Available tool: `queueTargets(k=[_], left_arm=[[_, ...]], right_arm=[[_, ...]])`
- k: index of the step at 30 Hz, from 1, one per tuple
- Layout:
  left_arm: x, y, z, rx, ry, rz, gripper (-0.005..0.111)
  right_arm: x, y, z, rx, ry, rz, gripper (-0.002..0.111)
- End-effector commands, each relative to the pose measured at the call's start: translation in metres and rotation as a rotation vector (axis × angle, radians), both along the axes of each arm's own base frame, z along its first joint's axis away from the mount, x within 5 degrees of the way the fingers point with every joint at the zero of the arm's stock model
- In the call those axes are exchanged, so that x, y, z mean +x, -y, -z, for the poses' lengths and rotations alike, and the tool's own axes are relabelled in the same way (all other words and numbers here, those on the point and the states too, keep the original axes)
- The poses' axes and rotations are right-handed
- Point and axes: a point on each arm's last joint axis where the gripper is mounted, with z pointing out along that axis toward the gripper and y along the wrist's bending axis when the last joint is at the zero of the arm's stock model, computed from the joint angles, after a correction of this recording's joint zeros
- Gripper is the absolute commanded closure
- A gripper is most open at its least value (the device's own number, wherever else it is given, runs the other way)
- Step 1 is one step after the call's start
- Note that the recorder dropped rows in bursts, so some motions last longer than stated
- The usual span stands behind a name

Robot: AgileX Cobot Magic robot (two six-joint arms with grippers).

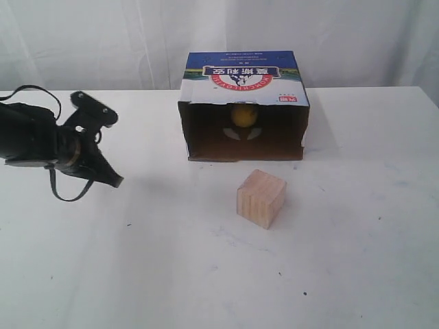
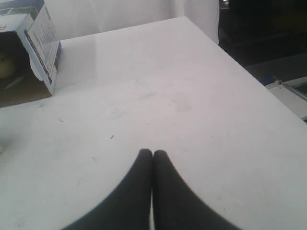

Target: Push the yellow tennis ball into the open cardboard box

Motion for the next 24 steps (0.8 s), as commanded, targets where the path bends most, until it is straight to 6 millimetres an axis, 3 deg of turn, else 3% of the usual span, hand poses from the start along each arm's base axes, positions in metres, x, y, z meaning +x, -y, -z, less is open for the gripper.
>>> queueTargets(k=[1, 4, 9, 14, 19, 24], left_arm=[[-0.02, -0.017, -0.017, 0.051, 0.011, -0.092, 0.107], [-0.039, -0.023, -0.022, 0.006, 0.01, -0.105, 0.107], [-0.073, -0.035, -0.011, -0.024, -0.048, -0.168, 0.107], [-0.093, -0.048, -0.008, 0.022, -0.055, -0.142, 0.107], [-0.102, -0.066, -0.021, -0.024, -0.009, -0.204, 0.107], [-0.118, -0.077, -0.052, -0.095, 0.098, -0.251, 0.107]], right_arm=[[0.0, 0.0, 0.0, -0.004, 0.015, 0.002, 0.108], [0.0, 0.0, 0.0, -0.004, 0.013, 0.002, 0.108], [0.0, 0.0, 0.0, -0.004, 0.013, 0.002, 0.108], [0.0, 0.0, 0.0, -0.004, 0.013, 0.002, 0.108], [0.0, 0.0, -0.001, -0.004, 0.015, 0.002, 0.108], [0.0, 0.0, -0.001, -0.004, 0.015, 0.002, 0.108]])
